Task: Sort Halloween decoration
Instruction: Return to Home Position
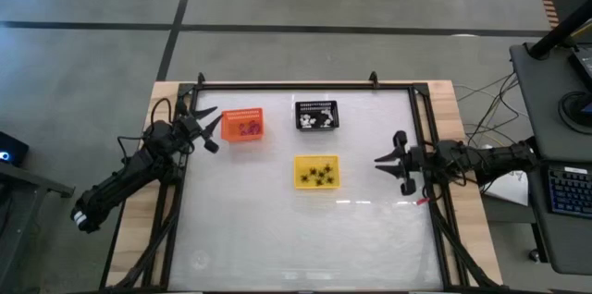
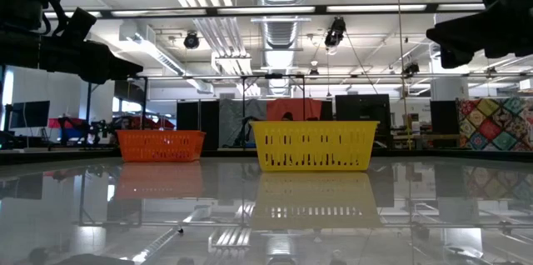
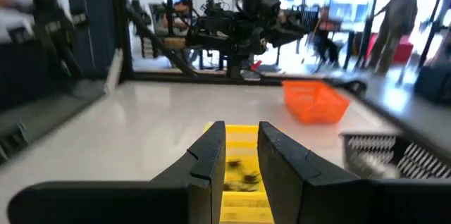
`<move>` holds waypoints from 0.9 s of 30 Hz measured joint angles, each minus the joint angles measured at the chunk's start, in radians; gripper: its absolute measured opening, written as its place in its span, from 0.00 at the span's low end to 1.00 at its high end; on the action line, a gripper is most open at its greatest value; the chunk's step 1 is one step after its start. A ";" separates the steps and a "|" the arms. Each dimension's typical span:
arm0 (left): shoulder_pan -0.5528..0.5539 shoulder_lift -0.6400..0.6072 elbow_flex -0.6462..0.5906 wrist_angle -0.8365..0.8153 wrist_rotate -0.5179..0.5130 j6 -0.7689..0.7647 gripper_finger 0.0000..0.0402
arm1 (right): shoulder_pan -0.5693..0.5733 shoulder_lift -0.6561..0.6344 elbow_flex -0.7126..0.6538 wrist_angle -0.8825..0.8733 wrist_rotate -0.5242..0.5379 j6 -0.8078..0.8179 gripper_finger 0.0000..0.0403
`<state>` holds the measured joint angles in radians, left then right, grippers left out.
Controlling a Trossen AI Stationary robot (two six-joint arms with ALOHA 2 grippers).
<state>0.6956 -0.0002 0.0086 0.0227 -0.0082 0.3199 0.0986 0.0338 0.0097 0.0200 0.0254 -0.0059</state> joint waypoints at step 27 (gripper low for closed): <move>0.000 0.000 0.000 0.000 0.000 0.000 0.31 | 0.000 -0.019 0.000 0.000 -0.001 0.032 0.18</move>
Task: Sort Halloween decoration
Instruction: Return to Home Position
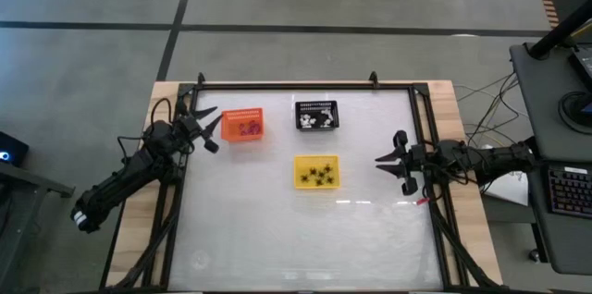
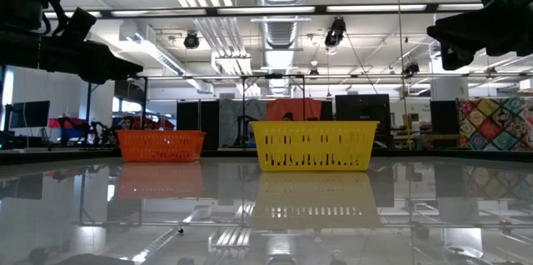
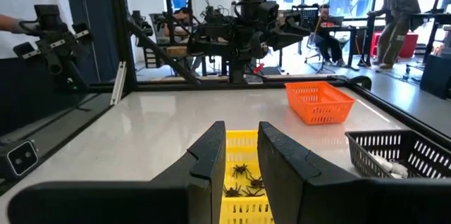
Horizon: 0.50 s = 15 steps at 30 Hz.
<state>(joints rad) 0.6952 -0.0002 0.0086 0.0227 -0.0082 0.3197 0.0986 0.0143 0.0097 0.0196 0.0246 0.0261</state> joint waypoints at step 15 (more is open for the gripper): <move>0.000 0.002 0.011 -0.012 0.002 0.000 0.31 | 0.000 0.014 0.000 0.000 0.000 0.000 0.18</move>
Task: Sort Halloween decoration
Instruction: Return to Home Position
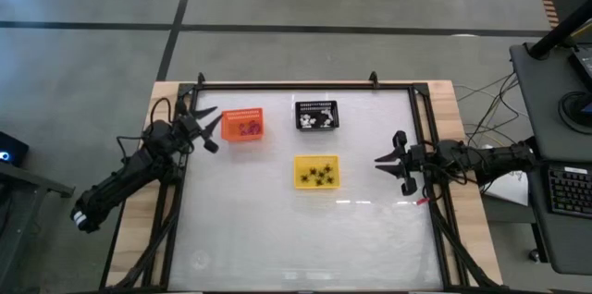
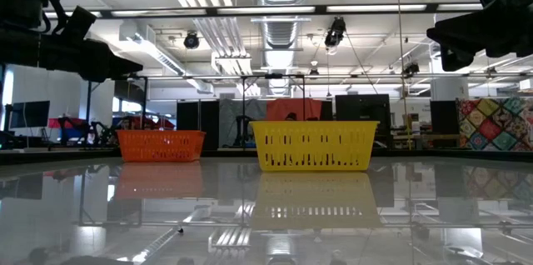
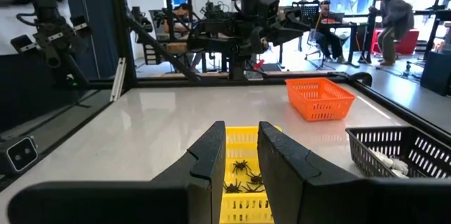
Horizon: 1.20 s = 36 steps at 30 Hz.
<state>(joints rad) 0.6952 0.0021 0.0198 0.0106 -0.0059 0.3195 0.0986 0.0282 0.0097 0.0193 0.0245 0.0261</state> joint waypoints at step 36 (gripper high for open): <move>0.000 0.002 0.015 0.013 -0.003 0.000 0.31 | 0.000 0.000 0.000 0.000 0.000 0.000 0.18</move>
